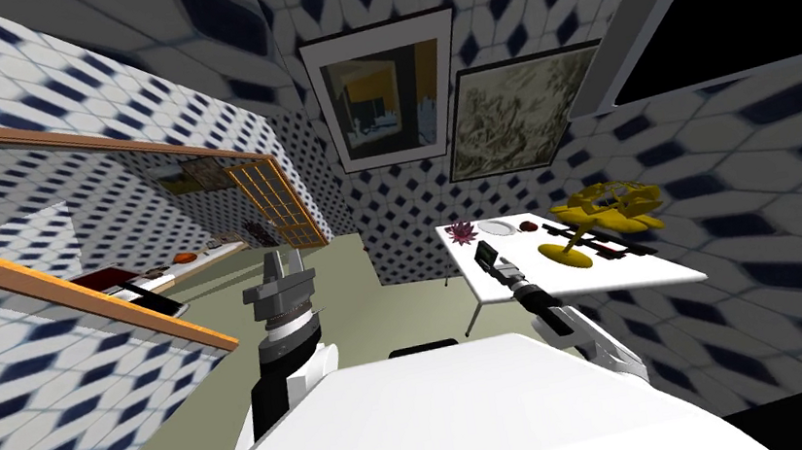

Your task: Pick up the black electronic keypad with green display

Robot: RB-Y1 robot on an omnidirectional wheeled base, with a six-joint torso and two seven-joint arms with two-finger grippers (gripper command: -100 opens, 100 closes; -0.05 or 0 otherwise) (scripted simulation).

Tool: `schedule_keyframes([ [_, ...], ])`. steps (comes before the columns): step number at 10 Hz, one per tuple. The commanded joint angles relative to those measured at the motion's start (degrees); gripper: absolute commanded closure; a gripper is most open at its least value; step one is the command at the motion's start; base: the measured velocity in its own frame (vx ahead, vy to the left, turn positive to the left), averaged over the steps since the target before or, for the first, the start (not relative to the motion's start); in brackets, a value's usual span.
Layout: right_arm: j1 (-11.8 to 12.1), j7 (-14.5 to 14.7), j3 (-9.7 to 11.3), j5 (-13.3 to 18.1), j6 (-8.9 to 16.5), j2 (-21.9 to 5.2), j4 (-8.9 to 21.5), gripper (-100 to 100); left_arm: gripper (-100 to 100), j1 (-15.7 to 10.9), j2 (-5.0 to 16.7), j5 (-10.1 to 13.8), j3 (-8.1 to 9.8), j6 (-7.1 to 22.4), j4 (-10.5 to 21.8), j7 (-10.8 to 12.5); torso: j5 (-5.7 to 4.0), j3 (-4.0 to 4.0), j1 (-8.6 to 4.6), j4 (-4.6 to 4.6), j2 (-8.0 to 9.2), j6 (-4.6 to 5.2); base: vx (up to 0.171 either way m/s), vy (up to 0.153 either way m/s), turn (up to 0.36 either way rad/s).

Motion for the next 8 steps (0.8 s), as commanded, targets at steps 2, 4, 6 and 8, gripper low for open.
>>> schedule_keyframes([
  [2,2.86,2.43,0.73,-2.87,-2.86,-1.89,0.58,-100,0,0.00,0.00,0.00,0.00,0.00,0.00,0.00,-0.01,0.08,-0.04,0.03,0.12,0.01,0.049,0.020,0.016],
  [4,5.48,4.87,1.46,-6.21,-5.70,-3.80,1.18,-100,0,0.01,0.00,0.00,0.00,0.00,0.00,0.00,0.01,-0.08,0.04,-0.02,-0.15,0.00,0.122,0.036,0.015],
  [6,5.98,4.87,1.46,-9.32,-6.23,-3.80,1.18,-100,0,0.01,0.00,0.00,0.00,0.00,0.00,0.00,0.01,-0.10,0.07,-0.04,-0.17,0.00,0.069,0.026,0.002],
  [8,8.97,7.31,2.20,-12.84,-9.34,-5.70,1.78,-100,0,0.00,0.00,0.00,0.00,0.00,0.00,0.00,0.01,-0.02,0.01,0.00,-0.06,0.01,0.091,0.022,0.017],
])
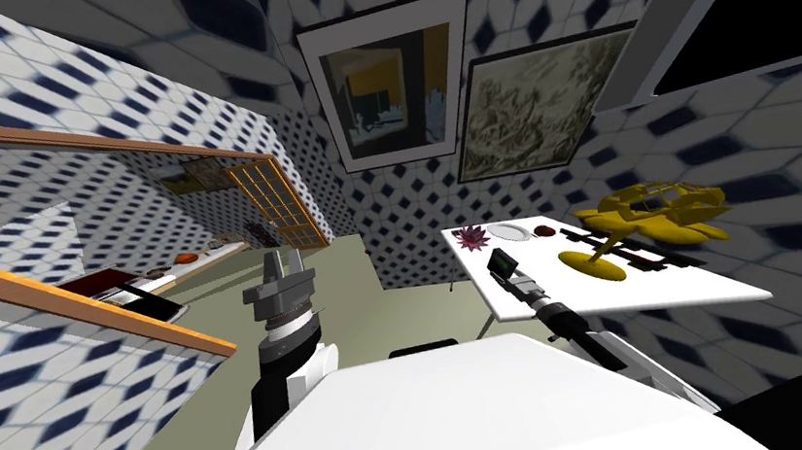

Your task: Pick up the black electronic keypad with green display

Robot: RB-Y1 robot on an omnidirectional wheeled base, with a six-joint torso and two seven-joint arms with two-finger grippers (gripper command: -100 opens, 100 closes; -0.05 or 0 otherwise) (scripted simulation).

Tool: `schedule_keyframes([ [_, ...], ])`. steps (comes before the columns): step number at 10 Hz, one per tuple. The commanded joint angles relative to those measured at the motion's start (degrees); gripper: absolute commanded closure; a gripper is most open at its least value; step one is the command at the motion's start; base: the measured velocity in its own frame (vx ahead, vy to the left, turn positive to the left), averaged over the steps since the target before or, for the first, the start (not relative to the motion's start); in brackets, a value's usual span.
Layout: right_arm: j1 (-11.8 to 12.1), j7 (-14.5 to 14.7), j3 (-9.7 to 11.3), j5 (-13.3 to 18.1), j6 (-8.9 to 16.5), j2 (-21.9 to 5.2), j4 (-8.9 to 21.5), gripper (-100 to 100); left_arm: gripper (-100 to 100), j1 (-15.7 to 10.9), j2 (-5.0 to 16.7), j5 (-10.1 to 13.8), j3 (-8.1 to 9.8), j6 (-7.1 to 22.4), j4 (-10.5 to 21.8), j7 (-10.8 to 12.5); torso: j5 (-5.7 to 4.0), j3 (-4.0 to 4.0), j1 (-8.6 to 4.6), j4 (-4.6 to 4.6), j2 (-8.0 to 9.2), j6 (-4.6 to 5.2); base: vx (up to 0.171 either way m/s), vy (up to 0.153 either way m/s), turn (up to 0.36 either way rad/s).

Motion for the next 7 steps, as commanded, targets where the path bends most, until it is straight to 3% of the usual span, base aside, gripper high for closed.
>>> schedule_keyframes([
  [1,0.59,0.39,0.03,-2.27,-0.91,-0.30,0.27,-100,0,0.00,0.00,0.00,0.00,0.00,0.00,0.00,0.00,0.00,0.00,0.00,0.00,0.00,0.044,0.021,-0.001],
  [2,3.21,2.83,0.76,-4.29,-3.47,-2.20,0.88,-100,0,0.00,0.00,0.00,0.00,0.00,0.00,0.00,0.00,0.06,0.00,0.02,0.12,0.00,0.081,0.023,0.025],
  [4,3.59,2.83,0.76,-6.93,-4.02,-2.20,0.88,-100,0,0.00,0.00,0.00,0.00,0.00,0.00,0.00,0.01,0.01,0.03,0.00,0.02,0.00,0.070,0.027,0.003],
  [5,6.09,5.27,1.49,-8.95,-6.59,-4.11,1.48,-100,0,0.00,0.00,0.00,0.00,0.00,0.00,0.00,0.01,0.06,0.00,0.02,0.12,0.00,0.089,0.029,0.027],
  [7,6.58,5.27,1.49,-11.59,-7.14,-4.11,1.48,-100,0,0.00,0.00,0.00,0.00,0.00,0.00,0.00,0.01,0.00,0.03,0.00,0.00,0.01,0.074,0.023,0.002],
])
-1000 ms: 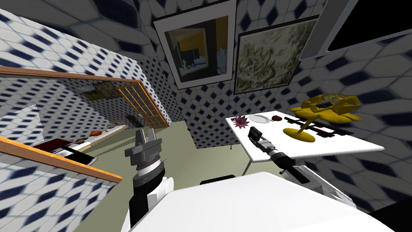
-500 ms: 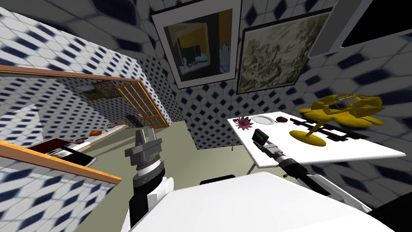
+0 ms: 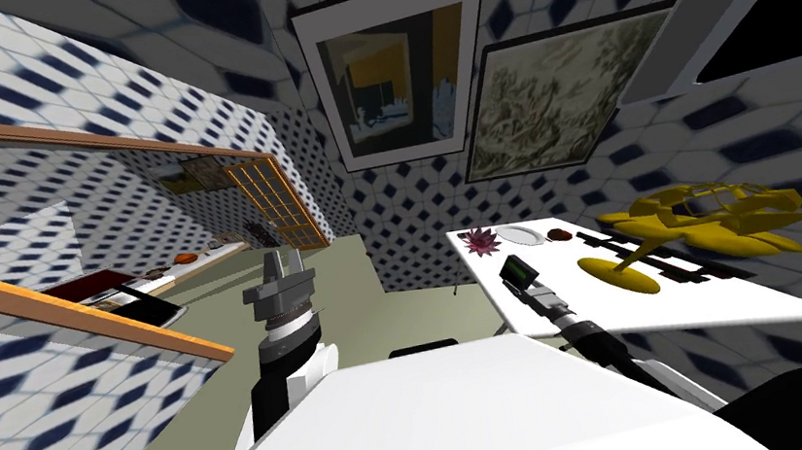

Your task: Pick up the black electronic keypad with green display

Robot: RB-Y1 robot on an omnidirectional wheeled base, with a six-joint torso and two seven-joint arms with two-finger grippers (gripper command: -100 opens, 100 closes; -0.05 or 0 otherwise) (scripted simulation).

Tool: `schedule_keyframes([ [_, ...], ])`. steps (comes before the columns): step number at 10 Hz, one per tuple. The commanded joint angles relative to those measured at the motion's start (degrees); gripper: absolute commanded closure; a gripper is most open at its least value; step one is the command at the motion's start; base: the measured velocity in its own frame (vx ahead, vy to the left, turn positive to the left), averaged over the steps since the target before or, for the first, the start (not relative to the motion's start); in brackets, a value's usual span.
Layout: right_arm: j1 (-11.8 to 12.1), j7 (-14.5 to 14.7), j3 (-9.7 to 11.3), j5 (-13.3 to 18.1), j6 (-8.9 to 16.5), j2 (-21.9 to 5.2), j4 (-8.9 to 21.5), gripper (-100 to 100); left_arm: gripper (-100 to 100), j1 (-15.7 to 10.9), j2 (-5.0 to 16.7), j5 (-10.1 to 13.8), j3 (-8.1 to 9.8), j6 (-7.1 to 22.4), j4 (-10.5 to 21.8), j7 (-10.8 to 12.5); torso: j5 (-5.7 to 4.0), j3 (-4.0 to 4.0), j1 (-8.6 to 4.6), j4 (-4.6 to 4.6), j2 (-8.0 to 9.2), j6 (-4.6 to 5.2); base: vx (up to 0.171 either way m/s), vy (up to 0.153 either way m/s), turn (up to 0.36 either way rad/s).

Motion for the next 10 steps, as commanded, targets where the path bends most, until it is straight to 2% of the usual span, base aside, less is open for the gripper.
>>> schedule_keyframes([
  [1,2.86,2.45,0.79,-2.86,-2.86,-2.07,0.85,-100,0,0.00,0.00,0.00,0.00,0.00,0.00,0.00,0.00,0.00,0.00,0.00,0.00,0.00,0.084,0.032,0.028],
  [3,2.92,2.45,0.79,-5.43,-3.24,-2.07,0.85,-100,0,0.00,0.00,0.00,0.00,0.00,0.00,0.00,0.01,-0.04,0.05,-0.02,-0.08,0.00,0.065,0.025,0.002],
  [4,5.91,4.89,1.52,-7.57,-5.63,-3.97,1.45,-100,0,0.00,0.00,0.00,0.00,0.00,0.00,0.00,0.00,0.01,0.00,0.01,0.02,0.00,0.074,0.037,0.030],
  [6,5.91,4.89,1.52,-10.09,-6.35,-3.97,1.45,-100,0,0.00,0.00,0.00,0.00,0.00,0.00,0.00,0.01,-0.04,0.04,-0.01,-0.08,0.00,0.072,0.020,0.001],
  [7,8.67,7.33,2.25,-12.24,-9.01,-5.87,2.06,-100,0,0.00,0.00,0.00,0.00,0.00,0.00,0.00,-0.01,-0.01,-0.02,0.00,-0.02,-0.01,0.098,0.013,0.030],
  [9,8.90,7.33,2.25,-14.75,-9.46,-5.87,2.06,-100,0,0.00,0.00,0.00,0.00,0.00,0.00,0.00,-0.01,-0.06,-0.01,-0.02,-0.10,-0.01,0.066,0.016,0.003],
  [10,11.56,9.77,2.98,-16.86,-12.13,-7.78,2.66,-100,0,0.00,0.00,0.00,0.00,0.00,0.00,0.00,-0.01,0.00,-0.02,0.00,0.01,-0.01,0.110,0.038,0.025],
])
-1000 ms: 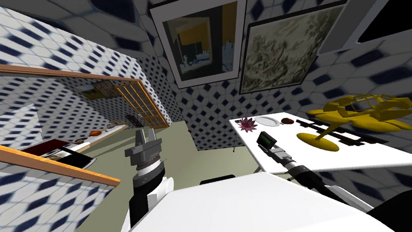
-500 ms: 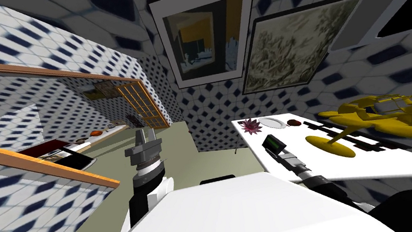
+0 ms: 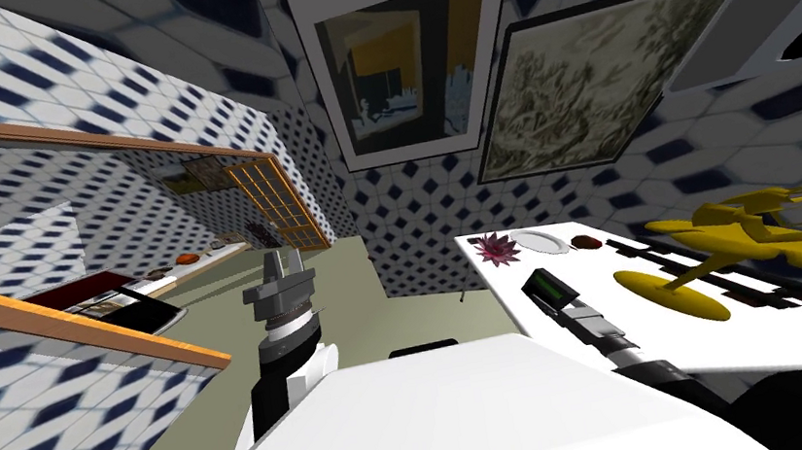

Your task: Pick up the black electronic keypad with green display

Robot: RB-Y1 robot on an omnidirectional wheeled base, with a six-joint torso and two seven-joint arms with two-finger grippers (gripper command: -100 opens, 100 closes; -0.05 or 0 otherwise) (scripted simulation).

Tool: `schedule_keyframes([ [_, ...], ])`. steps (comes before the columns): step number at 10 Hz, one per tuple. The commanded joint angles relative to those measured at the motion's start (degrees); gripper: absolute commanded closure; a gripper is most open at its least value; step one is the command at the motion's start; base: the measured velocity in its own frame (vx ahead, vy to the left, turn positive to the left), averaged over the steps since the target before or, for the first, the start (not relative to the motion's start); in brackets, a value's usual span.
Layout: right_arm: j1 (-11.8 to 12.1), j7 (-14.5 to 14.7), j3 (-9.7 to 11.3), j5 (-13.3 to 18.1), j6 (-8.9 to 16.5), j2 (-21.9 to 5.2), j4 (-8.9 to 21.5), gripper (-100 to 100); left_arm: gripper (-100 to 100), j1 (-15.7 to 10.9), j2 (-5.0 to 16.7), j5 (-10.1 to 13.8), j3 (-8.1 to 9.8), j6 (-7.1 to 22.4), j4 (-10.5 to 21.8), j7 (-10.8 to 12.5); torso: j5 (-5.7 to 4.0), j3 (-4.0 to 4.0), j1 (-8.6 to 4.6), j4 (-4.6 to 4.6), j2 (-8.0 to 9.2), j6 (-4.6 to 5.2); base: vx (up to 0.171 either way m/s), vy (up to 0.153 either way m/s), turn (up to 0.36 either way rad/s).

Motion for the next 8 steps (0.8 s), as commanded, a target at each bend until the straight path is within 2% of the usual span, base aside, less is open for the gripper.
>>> schedule_keyframes([
  [1,1.54,1.32,0.40,-2.86,-2.24,-0.86,0.63,-100,0,0.00,0.00,0.00,0.00,0.00,0.00,0.00,0.00,0.00,0.00,0.00,0.00,0.00,0.096,0.029,0.006],
  [2,1.54,1.32,0.40,-3.70,-2.24,-0.86,0.63,-100,0,0.00,0.00,0.00,0.00,0.00,0.00,0.00,0.00,-0.01,-0.02,-0.01,0.01,0.00,0.034,0.014,0.000],
  [3,4.02,3.76,1.13,-5.83,-4.92,-2.76,1.23,-100,0,-0.01,0.00,0.00,0.00,0.00,0.00,0.00,-0.02,0.08,-0.05,0.03,0.16,0.00,0.077,0.036,0.030],
  [5,4.53,3.76,1.13,-8.36,-5.35,-2.76,1.23,-100,0,0.00,0.00,0.00,0.00,0.00,0.00,0.00,-0.01,0.03,-0.02,0.01,0.07,0.00,0.068,0.018,0.000],
  [6,4.28,3.67,1.13,-7.65,-5.20,-2.70,1.30,-100,0,-0.01,0.00,0.00,0.00,0.00,0.00,0.00,-0.02,0.07,-0.07,0.02,0.14,-0.01,0.018,0.004,0.000],
  [7,4.29,3.71,1.14,-7.77,-5.29,-2.72,1.32,100,0,-0.01,0.00,0.00,0.00,0.00,0.00,0.00,-0.03,0.13,-0.10,0.05,0.25,-0.01,0.000,0.000,0.000],
  [8,4.29,3.71,1.13,-7.76,-5.28,-2.72,1.32,100,0,-0.01,0.00,0.00,0.00,0.00,0.00,0.00,-0.03,0.17,-0.12,0.06,0.31,-0.01,0.000,0.000,0.000],
])
